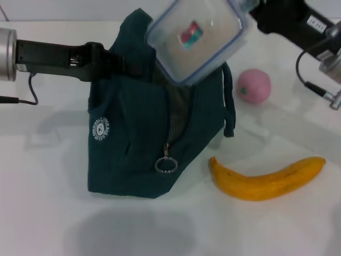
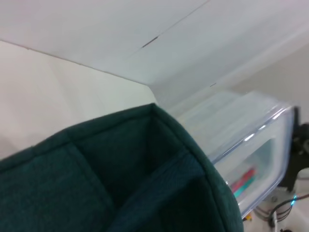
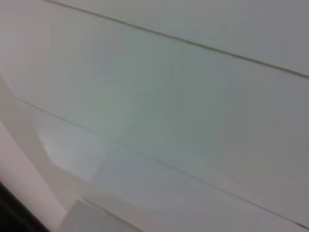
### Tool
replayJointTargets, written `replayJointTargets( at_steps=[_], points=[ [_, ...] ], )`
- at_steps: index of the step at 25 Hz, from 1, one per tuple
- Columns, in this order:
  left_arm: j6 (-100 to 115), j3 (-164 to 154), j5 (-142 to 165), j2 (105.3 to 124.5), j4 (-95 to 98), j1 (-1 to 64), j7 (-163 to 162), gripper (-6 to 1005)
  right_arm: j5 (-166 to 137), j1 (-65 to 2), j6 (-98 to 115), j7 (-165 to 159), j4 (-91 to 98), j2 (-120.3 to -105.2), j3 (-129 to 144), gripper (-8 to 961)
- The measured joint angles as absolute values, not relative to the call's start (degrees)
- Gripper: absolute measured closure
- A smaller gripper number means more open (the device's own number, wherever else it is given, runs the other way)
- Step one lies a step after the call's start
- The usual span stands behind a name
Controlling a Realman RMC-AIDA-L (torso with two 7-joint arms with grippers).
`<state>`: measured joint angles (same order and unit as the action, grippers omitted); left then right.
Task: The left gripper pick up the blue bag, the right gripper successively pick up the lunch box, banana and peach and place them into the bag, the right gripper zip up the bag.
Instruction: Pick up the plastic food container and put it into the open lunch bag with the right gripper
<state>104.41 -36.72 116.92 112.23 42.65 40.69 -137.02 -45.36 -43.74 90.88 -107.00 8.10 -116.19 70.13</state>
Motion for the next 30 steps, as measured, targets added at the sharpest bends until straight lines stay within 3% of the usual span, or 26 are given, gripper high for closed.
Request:
replayJointTargets(
  at_steps=[19, 29, 30],
  points=[
    [104.4, -36.9, 115.9, 112.7, 41.3, 40.0, -136.9, 971, -44.9, -43.1, 73.4, -106.2, 14.3, -116.19, 86.9, 781],
    [103.7, -36.5, 115.9, 112.26, 41.2, 38.8, -136.4, 971, -40.9, -39.1, 74.5, -101.2, 18.5, -116.19, 86.8, 770],
    [103.4, -36.5, 115.9, 112.21, 41.2, 38.7, -136.4, 971, -40.3, -38.6, 75.0, -100.7, 18.6, -116.19, 86.7, 724]
  ],
)
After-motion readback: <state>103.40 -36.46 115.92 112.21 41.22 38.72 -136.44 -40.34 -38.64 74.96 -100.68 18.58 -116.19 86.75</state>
